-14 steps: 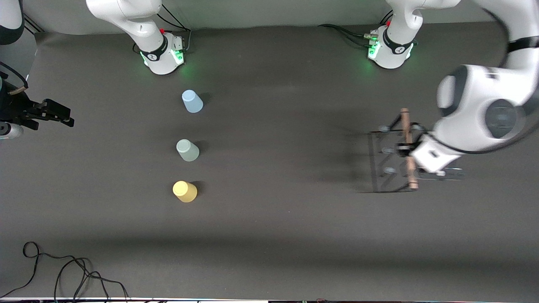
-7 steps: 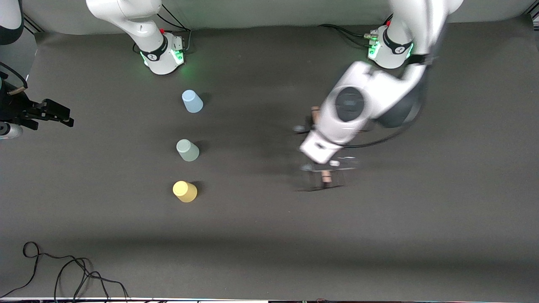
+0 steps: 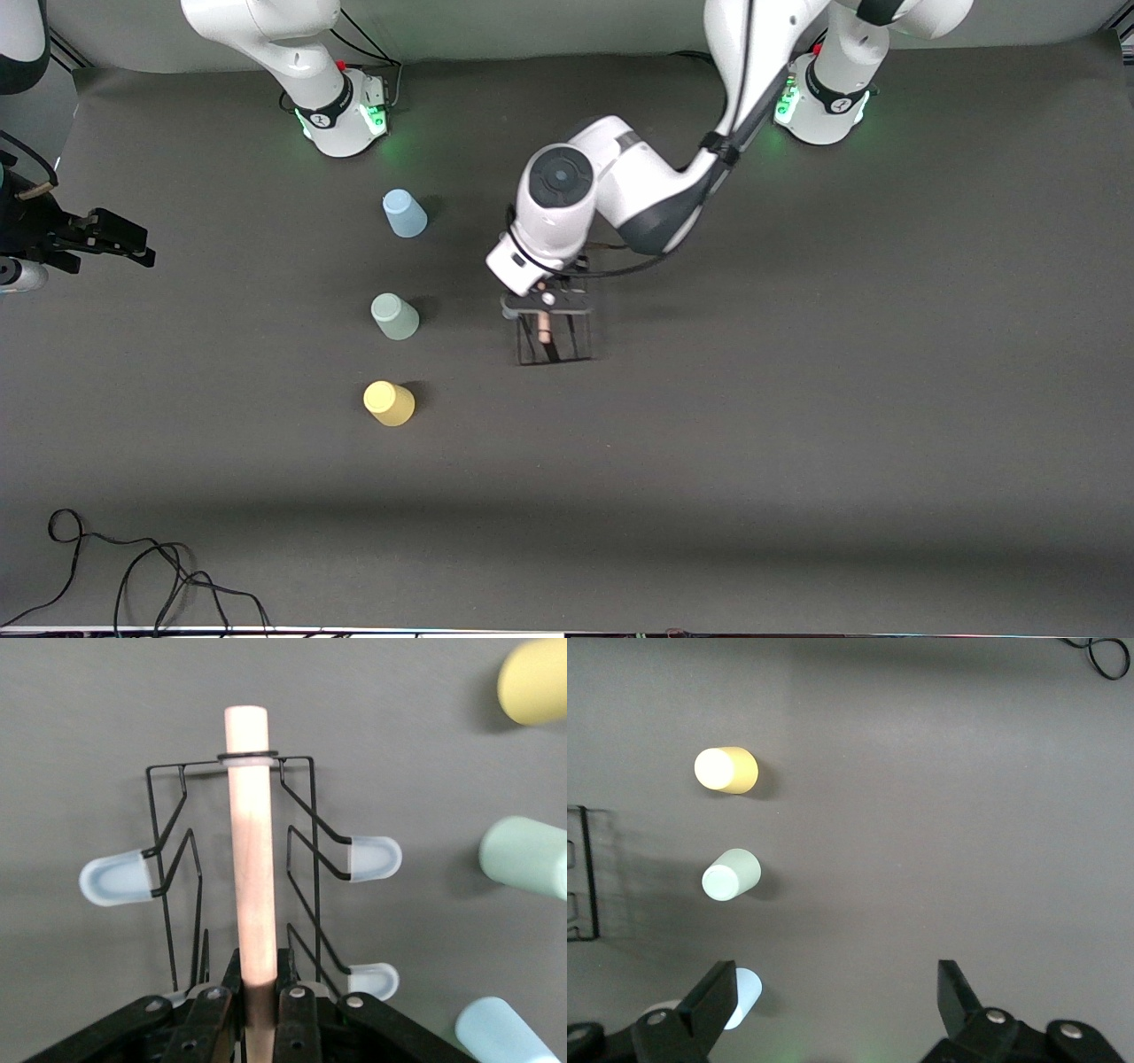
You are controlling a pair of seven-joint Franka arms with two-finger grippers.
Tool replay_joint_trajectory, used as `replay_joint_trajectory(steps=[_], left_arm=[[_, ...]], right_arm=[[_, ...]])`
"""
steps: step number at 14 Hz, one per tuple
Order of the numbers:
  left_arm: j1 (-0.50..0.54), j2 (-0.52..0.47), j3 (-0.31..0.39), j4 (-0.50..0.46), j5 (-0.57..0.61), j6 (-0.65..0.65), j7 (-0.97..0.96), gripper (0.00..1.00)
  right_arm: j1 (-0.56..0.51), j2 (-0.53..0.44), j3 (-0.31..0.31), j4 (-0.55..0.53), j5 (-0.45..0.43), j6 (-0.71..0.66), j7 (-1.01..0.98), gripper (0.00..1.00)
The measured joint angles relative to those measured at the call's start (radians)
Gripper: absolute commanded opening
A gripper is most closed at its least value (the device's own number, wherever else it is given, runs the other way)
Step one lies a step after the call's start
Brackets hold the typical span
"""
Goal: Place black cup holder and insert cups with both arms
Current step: 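Carry the black holder with the left gripper beside the cups, then release the holder and lift the left gripper while the right gripper reaches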
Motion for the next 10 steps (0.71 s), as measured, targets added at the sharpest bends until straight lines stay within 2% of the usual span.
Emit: replay_joint_trajectory(steps=[5, 7, 10], left_arm=[[-0.016, 0.036, -0.002, 0.000, -0.005, 0.054, -0.013, 0.00], [-0.018, 0.041, -0.002, 0.001, -0.005, 0.055, -0.014, 0.00], [-0.015, 0.041, 0.005, 0.012, -0.005, 0.054, -0.016, 0.00]], right_arm=[[0.000, 0.000, 0.000, 0.000, 0.000, -0.014, 0.023, 1.00], [0.000, 0.000, 0.001, 0.000, 0.008, -0.016, 0.098, 1.00], [0.015, 0.000, 0.004, -0.004, 0.066, -0.027, 0.256, 1.00]])
